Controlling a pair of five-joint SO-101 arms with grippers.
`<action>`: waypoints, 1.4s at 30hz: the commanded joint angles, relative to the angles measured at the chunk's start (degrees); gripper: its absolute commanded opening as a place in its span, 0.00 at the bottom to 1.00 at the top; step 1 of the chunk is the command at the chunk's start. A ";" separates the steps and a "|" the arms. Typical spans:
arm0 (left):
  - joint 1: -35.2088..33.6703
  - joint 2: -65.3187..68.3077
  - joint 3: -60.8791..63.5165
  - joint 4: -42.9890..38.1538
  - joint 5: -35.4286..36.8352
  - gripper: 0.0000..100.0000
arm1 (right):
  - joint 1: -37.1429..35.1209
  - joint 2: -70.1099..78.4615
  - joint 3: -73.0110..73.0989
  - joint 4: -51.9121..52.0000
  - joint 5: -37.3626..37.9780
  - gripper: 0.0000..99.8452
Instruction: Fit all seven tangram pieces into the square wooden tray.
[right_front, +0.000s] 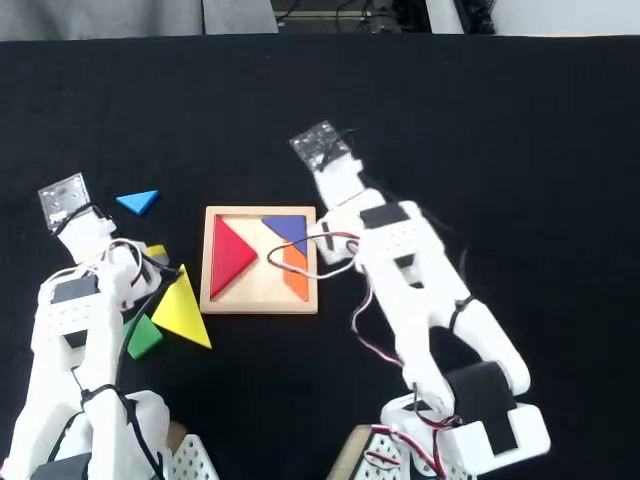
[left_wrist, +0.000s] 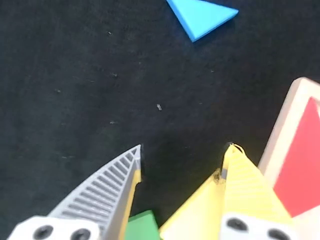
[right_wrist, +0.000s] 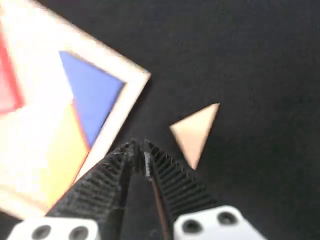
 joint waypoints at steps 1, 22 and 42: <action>-0.40 -1.23 -2.15 4.48 -4.04 0.26 | 4.48 -0.92 0.40 -4.92 -1.93 0.01; 14.55 -0.62 -18.51 39.91 -23.47 0.09 | 5.80 5.14 1.01 -10.46 -1.76 0.01; 34.95 -0.53 -1.89 21.71 -16.35 0.11 | 5.89 5.32 1.36 -11.43 -1.76 0.01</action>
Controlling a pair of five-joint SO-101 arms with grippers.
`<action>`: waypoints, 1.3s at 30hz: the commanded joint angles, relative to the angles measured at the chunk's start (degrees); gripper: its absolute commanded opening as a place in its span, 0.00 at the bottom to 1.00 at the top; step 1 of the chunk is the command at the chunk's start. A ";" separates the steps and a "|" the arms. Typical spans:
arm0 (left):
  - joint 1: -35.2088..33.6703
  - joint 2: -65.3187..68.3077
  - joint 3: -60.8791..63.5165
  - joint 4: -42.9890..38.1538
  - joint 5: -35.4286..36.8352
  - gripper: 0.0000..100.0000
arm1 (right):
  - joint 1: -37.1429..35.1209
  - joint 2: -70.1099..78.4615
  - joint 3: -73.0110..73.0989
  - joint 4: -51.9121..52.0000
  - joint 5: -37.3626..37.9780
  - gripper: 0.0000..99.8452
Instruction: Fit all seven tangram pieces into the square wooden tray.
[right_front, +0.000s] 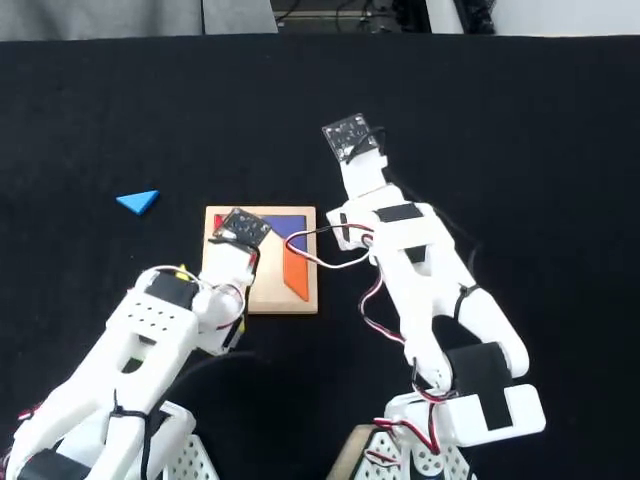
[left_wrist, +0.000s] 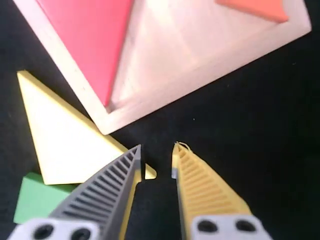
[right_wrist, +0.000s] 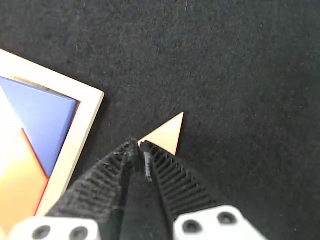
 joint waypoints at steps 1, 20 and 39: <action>-0.57 -0.53 1.36 -1.76 0.53 0.11 | 0.79 -0.22 -0.22 -1.05 -0.26 0.01; -3.74 1.23 4.18 -8.00 0.70 0.12 | 0.62 -0.22 -0.13 -0.88 -0.26 0.01; -28.88 6.24 -0.84 -7.47 -14.95 0.12 | 0.70 -0.22 -0.13 -0.79 -0.18 0.01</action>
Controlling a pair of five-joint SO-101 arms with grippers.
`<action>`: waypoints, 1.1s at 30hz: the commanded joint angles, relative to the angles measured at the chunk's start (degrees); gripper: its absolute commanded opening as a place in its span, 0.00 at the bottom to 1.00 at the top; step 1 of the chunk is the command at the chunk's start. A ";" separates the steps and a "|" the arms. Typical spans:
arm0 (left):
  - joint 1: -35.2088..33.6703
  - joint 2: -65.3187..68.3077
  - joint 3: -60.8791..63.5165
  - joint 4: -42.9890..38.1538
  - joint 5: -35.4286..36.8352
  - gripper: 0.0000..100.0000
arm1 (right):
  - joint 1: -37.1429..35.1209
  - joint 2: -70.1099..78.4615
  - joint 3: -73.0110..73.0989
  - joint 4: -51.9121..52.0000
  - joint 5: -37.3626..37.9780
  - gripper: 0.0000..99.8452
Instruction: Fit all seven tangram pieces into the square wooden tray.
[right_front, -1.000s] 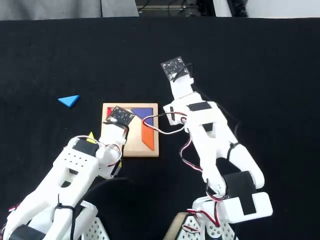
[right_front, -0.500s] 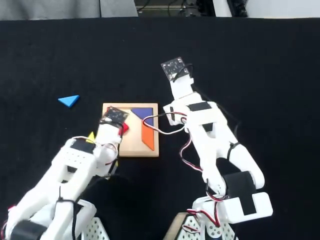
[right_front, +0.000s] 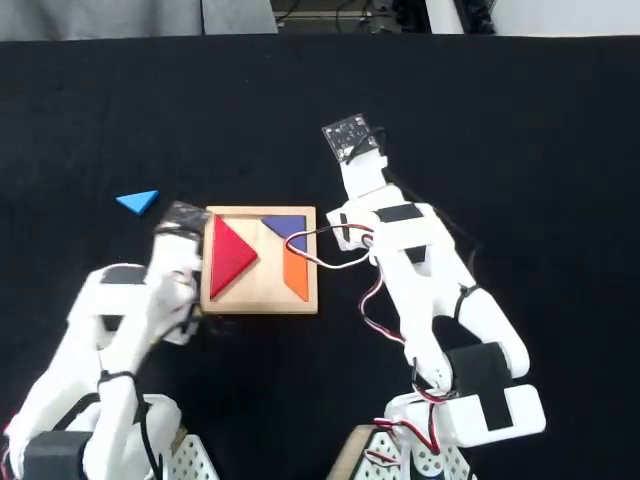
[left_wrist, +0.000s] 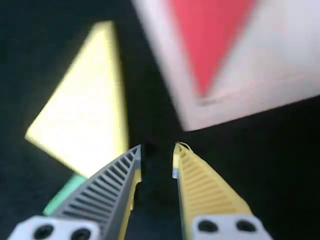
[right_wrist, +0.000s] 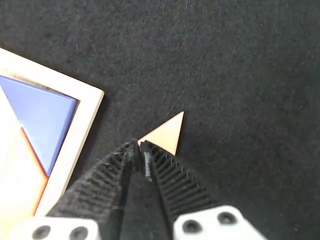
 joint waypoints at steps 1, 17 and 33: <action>-10.24 -1.49 -3.12 0.00 -5.80 0.12 | 0.70 -0.22 -0.22 -0.79 -0.18 0.01; -20.97 -1.76 -19.47 7.03 -11.87 0.12 | 0.70 -0.22 -0.22 -0.97 -0.18 0.01; -19.56 26.64 -46.29 18.90 -25.49 0.31 | 0.62 -0.22 -0.13 -0.79 2.11 0.01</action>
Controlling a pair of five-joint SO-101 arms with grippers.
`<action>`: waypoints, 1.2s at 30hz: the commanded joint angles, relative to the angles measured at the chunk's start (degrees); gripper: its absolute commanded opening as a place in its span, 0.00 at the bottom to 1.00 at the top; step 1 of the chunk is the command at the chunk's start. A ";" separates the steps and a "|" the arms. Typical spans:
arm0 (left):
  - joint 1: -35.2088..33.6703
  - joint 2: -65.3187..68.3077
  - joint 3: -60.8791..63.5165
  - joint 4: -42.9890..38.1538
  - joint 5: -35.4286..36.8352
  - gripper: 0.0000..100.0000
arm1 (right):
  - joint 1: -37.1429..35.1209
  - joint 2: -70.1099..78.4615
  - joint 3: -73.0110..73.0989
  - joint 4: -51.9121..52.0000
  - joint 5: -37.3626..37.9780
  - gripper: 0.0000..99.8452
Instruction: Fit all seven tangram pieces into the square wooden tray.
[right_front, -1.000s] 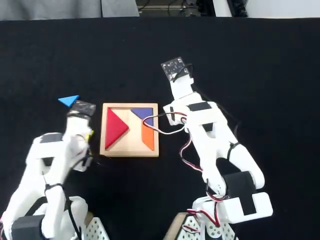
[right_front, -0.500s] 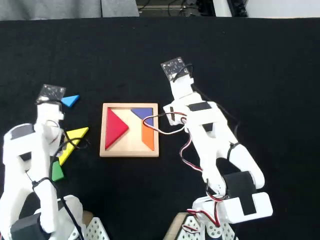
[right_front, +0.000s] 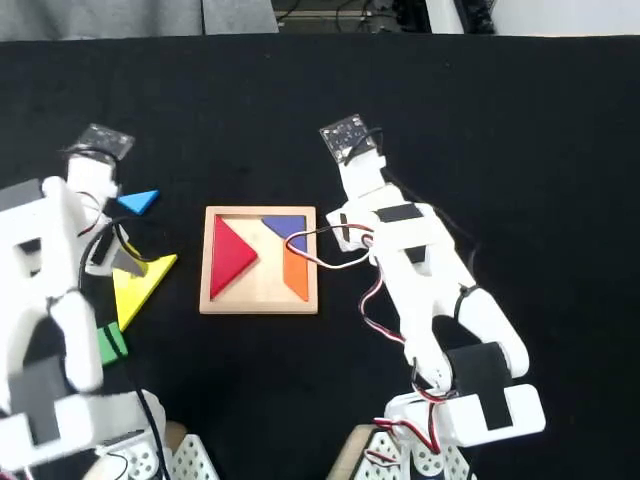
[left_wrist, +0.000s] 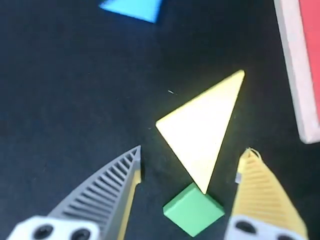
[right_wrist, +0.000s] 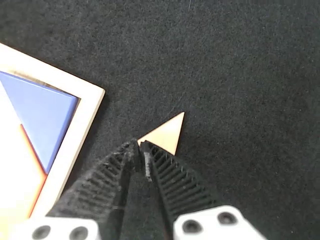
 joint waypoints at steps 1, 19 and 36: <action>0.84 8.53 -5.58 0.35 -2.20 0.31 | 0.62 -0.22 -0.13 -0.79 0.53 0.01; 0.66 15.03 -4.35 -8.70 -9.58 0.33 | -0.79 -0.13 -0.13 -1.14 0.62 0.01; 1.45 19.87 -4.62 -9.76 -8.53 0.38 | -1.76 4.09 -3.21 -0.70 0.62 0.01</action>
